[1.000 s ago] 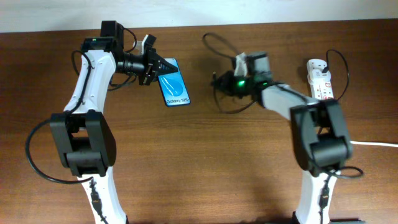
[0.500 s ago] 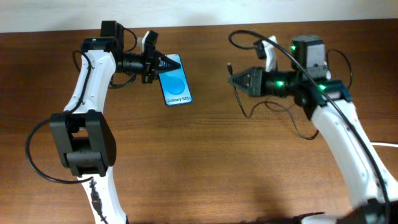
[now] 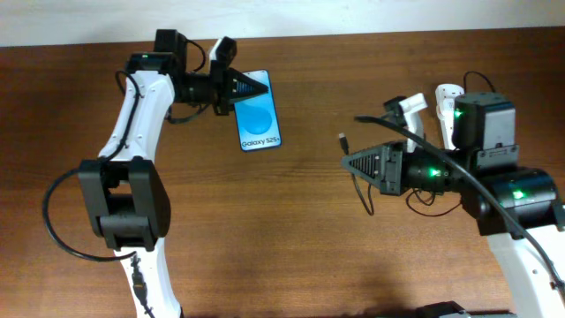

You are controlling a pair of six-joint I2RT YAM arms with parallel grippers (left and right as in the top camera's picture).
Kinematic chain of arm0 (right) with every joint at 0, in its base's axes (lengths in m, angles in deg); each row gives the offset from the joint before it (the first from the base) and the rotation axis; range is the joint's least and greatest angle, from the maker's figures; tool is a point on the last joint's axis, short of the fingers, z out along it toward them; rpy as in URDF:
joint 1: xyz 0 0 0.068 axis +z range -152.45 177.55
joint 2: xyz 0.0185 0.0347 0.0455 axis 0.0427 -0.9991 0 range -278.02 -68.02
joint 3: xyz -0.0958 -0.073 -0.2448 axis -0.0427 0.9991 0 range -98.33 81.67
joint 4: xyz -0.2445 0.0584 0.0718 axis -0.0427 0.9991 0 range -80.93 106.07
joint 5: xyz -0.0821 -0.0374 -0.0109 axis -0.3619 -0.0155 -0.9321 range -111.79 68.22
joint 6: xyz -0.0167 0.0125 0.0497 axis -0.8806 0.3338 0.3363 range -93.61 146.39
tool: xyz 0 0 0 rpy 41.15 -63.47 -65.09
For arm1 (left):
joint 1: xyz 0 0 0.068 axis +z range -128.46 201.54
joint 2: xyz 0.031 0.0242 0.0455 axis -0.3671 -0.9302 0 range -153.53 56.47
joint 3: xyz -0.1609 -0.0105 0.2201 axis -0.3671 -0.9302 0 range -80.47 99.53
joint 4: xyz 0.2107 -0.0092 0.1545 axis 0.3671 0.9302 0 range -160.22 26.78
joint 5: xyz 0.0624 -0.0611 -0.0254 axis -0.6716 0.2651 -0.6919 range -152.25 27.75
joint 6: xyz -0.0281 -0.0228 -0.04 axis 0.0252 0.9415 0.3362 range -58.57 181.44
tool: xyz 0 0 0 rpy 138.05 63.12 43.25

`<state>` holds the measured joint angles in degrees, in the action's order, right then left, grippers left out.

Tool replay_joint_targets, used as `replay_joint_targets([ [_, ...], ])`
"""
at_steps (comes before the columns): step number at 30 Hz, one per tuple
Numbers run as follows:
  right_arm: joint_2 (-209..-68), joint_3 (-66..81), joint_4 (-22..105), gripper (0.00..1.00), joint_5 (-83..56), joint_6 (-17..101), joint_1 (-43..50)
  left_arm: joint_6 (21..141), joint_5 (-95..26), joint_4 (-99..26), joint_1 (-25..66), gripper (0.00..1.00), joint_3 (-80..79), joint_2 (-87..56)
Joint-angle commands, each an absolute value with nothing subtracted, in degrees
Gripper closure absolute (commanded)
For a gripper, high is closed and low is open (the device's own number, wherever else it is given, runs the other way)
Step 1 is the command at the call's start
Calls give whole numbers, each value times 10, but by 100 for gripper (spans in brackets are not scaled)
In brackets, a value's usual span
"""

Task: Plug charger to phone and switch on socket

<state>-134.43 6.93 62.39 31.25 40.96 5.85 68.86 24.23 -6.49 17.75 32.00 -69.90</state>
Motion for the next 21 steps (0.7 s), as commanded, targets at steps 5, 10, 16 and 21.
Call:
replay_joint_targets([
  [5,-1354,163,488,96,291,517,130,767,279,-98,171,100,328,-701],
  [10,-1387,214,366,96,275,591,175,851,279,-189,171,100,328,-701],
  [16,-1457,215,289,96,274,632,224,980,274,-324,171,100,328,-701],
  [21,-1491,215,248,96,265,662,230,998,267,-337,171,100,328,-701],
])
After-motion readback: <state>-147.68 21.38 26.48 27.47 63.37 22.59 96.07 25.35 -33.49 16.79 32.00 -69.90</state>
